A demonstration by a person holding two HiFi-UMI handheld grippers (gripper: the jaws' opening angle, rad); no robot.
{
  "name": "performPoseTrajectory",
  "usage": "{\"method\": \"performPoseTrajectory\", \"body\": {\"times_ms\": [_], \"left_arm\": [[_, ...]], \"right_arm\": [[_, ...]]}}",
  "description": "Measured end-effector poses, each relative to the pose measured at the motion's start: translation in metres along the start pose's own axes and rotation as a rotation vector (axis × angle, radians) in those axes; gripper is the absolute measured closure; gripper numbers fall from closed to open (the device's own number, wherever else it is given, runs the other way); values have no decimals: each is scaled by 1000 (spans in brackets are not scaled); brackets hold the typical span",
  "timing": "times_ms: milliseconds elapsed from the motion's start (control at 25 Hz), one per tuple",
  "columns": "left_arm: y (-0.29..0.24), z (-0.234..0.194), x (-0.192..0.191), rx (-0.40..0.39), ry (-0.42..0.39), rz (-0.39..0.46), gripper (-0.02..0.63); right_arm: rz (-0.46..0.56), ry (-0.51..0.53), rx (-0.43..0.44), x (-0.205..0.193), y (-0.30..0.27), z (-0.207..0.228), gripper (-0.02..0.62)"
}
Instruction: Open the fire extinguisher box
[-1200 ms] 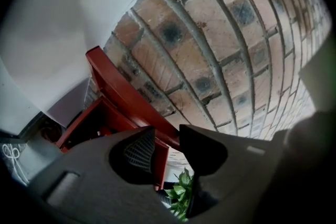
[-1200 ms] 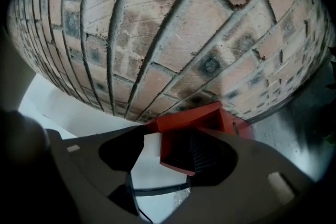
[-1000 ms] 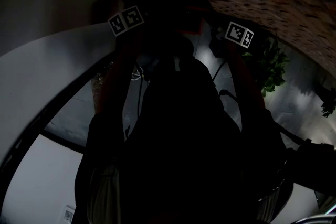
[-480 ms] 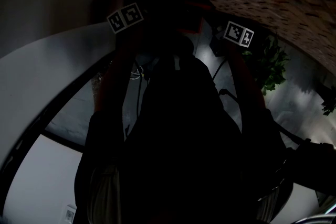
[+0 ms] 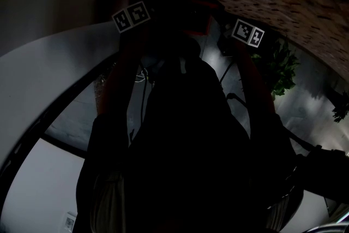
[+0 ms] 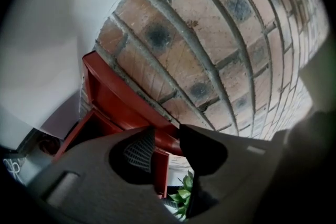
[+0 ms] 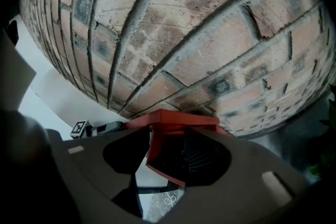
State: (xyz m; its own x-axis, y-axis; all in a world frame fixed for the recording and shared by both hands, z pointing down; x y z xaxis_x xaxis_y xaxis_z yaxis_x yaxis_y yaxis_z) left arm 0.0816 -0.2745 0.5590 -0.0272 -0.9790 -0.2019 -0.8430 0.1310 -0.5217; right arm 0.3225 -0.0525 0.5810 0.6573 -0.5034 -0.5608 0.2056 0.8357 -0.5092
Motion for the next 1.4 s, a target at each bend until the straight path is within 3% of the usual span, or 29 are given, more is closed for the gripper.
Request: {"method": "performPoseTrajectory", "body": {"times_ms": [640,1400], "left_arm": [[-2,1,-1,-7,-17,23,457],[-4,0,1,-27,-25,29,457]], "right_arm": [[35,17,-18,2,-2,-6,460],[34,24,-9,7,-4,-8,491]]}}
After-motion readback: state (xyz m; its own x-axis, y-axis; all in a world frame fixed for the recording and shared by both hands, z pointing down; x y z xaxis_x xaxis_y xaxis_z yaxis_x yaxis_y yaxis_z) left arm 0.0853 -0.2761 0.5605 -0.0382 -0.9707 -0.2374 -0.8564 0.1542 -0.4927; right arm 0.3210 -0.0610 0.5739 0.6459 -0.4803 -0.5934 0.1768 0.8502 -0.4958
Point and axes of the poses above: the fingertips, and each gripper's own axes: y backward along the fingers, z to its right, x out of its top, the point moved 10 cm from there along y, backward along the fingers, and after that the axes turned 13 degrees about y, right-handed, at the moved point
